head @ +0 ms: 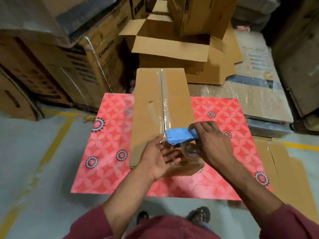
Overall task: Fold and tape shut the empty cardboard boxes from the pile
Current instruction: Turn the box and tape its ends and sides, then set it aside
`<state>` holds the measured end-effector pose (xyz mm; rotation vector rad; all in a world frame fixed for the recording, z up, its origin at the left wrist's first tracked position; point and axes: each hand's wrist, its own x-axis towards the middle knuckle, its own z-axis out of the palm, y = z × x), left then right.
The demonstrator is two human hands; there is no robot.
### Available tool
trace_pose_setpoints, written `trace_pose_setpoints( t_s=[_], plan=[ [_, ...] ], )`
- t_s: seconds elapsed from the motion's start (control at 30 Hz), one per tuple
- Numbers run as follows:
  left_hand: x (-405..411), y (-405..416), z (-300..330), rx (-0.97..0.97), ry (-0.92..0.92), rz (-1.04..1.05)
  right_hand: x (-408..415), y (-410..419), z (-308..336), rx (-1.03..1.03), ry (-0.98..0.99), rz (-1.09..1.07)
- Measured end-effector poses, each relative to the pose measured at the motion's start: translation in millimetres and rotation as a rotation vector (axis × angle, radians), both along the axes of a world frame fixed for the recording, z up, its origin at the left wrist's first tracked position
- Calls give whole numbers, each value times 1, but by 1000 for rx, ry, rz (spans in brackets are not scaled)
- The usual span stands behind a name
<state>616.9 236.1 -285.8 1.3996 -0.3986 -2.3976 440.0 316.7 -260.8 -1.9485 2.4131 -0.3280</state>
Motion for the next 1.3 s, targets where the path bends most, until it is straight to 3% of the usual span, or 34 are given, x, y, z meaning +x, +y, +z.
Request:
trace_pose_setpoints(
  t_s=[0.33, 0.5, 0.9, 1.07, 1.3],
  plan=[
    [82, -3, -14, -304, -252, -65, 59, -16, 17, 279, -49, 204],
    [106, 4, -16, -541, -357, 27, 74, -18, 29, 391, -63, 253],
    [137, 17, -46, -373, -407, 189, 53, -1, 39, 492, -40, 321],
    [156, 12, -52, -255, -370, 138, 37, 0, 47, 558, 0, 325],
    [142, 10, -60, -386, -426, 232, 37, -8, 37, 535, 7, 311]
  ],
)
